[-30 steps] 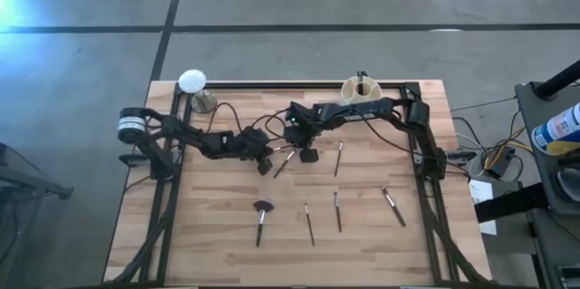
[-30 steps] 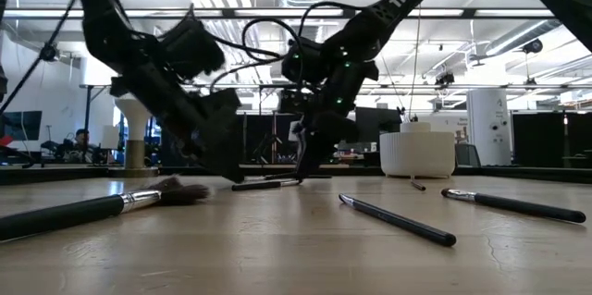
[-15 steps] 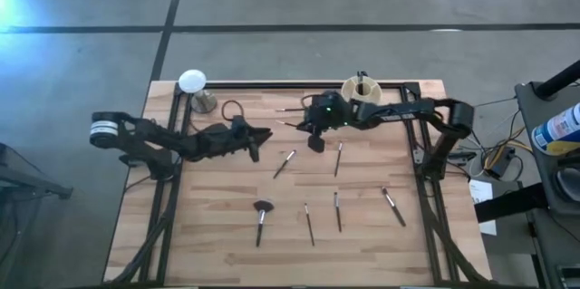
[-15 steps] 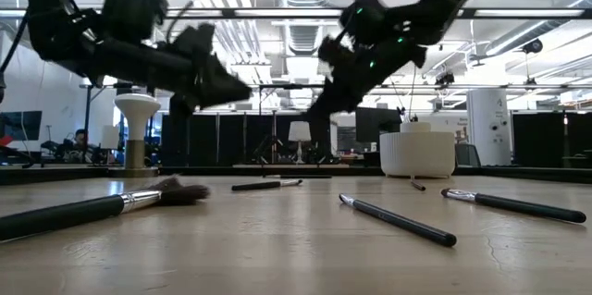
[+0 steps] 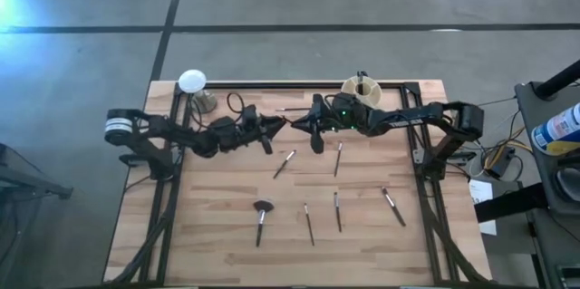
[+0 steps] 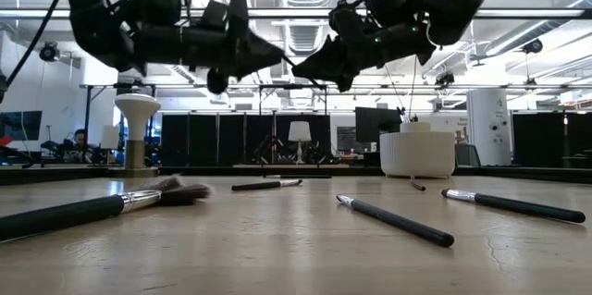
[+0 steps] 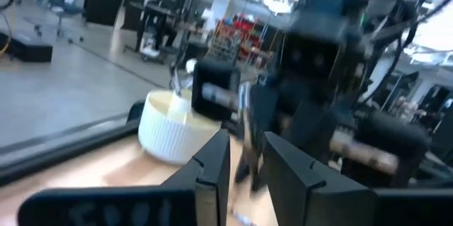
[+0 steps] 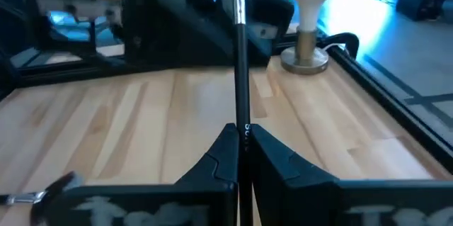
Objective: Put items in baskets/containers
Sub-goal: Put the black liner brush into the white pen organizer
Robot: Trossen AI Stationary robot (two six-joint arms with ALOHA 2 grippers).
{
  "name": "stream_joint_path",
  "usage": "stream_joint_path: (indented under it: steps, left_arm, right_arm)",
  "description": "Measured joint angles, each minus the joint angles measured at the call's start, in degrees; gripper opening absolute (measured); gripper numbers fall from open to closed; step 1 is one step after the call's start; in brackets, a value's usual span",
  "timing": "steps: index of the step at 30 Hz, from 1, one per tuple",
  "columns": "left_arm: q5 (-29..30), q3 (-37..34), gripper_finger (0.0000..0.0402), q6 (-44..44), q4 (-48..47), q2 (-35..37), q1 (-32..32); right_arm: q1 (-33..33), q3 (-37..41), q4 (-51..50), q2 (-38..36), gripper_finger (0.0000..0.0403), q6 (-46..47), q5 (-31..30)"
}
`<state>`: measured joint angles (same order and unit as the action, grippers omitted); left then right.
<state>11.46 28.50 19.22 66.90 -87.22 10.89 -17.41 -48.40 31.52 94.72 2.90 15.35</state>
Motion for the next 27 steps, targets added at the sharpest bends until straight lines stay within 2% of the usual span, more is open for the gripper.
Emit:
stream_joint_path:
  steps: [8,11,13,17,21,24,27]
  left_arm:
    - [-0.3,0.3,0.0078,-0.2,3.3,0.0,0.4]
    - [-2.8,0.4,0.0077,-1.5,3.3,0.0,0.5]
    - [-4.3,0.5,0.0066,-1.8,3.6,0.0,0.5]
    - [-5.5,0.5,0.0016,-3.1,4.1,0.0,0.5]
    - [-6.8,0.5,0.0013,-4.1,4.3,0.2,1.3]
    - [-8.7,0.9,0.0012,-4.0,2.0,0.8,2.4]
    - [-9.7,2.6,0.0012,-3.9,-3.7,2.3,4.2]
  right_arm:
    - [0.7,0.5,2.1,0.0,0.0013,-0.3,0.1]
    - [0.9,0.7,3.5,0.0,0.0013,-0.5,0.2]
    - [1.0,0.8,4.2,0.0,0.0013,-0.5,0.4]
    - [0.9,0.8,4.2,0.0,0.0013,-0.7,0.3]
    - [1.0,0.8,4.0,0.0,0.0015,-1.1,0.3]
    - [0.9,0.7,1.2,-0.3,0.0034,-0.9,0.0]
    - [0.7,0.9,-5.2,-2.1,0.007,-2.6,-1.9]
